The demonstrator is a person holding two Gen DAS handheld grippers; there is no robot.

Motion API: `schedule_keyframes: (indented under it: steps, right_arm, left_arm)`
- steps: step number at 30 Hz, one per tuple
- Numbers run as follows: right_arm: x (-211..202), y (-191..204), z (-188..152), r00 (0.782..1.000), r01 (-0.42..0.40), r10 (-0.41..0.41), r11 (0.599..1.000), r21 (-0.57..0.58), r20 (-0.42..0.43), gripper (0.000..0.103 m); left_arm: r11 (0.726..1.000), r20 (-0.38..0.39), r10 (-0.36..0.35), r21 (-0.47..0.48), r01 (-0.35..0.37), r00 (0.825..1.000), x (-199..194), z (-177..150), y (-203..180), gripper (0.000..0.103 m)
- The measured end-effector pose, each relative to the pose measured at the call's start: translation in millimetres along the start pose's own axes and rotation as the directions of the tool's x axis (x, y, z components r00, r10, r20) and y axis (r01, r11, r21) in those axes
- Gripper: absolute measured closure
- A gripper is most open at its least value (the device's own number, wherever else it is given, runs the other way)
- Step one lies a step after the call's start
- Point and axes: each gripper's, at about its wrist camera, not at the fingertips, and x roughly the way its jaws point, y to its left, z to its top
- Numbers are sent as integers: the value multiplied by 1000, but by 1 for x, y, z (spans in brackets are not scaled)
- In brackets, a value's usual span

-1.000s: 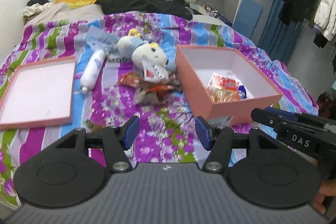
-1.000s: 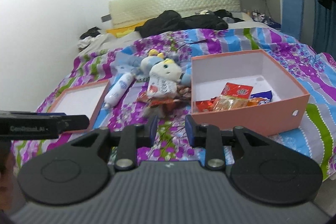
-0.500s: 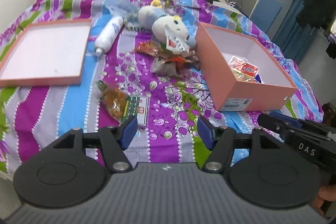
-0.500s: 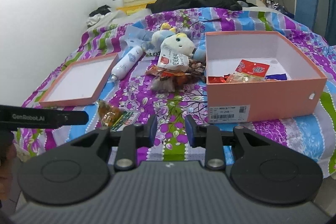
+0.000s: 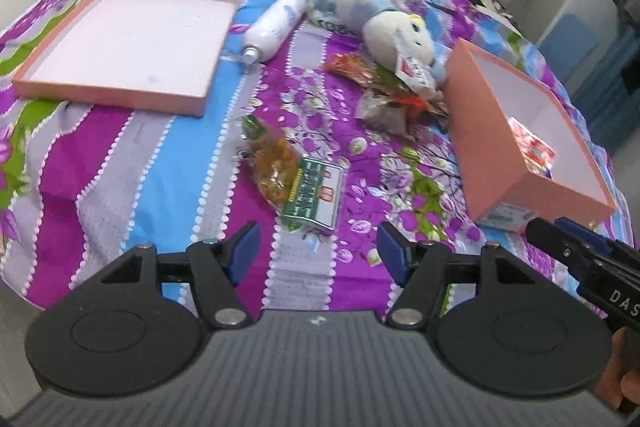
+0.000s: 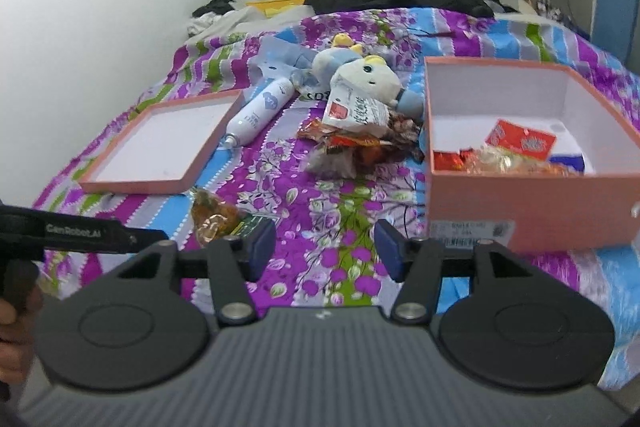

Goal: Organize snacks
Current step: 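Grasp the green-labelled yellow candy bag with the left gripper while the right grasps the dried meat strip packet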

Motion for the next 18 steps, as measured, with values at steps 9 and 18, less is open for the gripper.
schedule_keyframes:
  steps: [9, 18]
  right_arm:
    - [77, 5, 36, 998, 60, -64, 982, -177, -17, 48]
    - [190, 9, 66, 982, 88, -144, 921, -380, -120, 59]
  left_arm:
    - [997, -55, 14, -81, -18, 998, 62, 21, 22, 34]
    - [996, -135, 72, -34, -77, 988, 136, 64, 36, 35]
